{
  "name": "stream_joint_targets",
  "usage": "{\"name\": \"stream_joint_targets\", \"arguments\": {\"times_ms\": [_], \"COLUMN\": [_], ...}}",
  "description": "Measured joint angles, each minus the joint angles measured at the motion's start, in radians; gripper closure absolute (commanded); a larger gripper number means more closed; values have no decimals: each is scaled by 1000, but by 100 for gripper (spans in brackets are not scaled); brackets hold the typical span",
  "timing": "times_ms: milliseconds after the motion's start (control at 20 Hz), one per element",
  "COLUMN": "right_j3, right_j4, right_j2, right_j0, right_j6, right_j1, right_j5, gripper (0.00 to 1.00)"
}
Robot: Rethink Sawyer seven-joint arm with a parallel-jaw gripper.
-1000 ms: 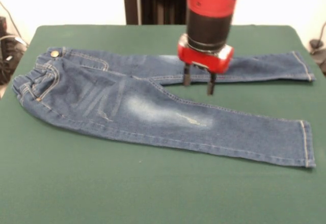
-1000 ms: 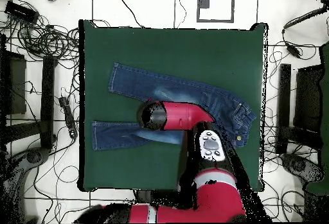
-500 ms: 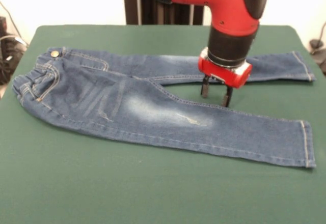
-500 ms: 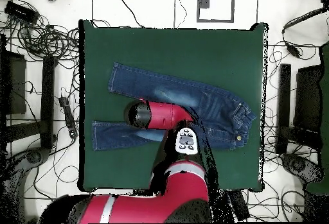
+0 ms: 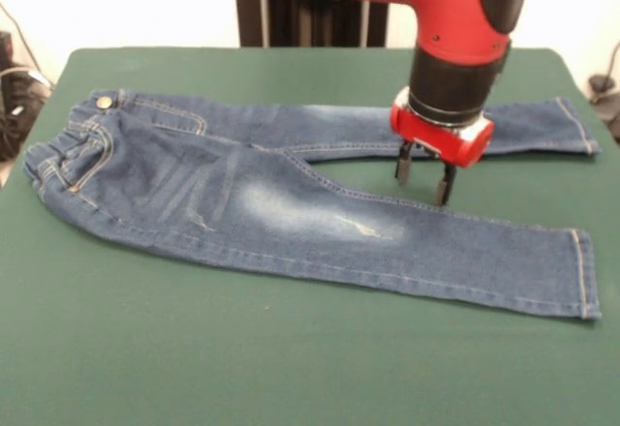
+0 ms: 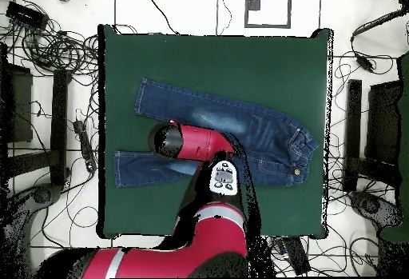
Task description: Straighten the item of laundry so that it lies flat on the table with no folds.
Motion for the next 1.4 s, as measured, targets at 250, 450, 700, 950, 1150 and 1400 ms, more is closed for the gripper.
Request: {"name": "stream_joint_targets", "arguments": {"times_ms": [250, 450, 700, 950, 1150, 1400], "right_j3": [1, 3, 13, 23, 24, 25], "right_j4": [27, 27, 25, 8, -62, -173], "right_j2": [-7, -8, -8, -8, -8, -6], "right_j0": [22, 26, 11, -36, -129, -232], "right_j6": [0, 0, 0, 0, 0, -1], "right_j1": [-47, -120, -209, -270, -305, -321], "right_j5": [65, 137, 180, 182, 182, 180], "gripper": [0, 0, 0, 0, 0, 0]}}
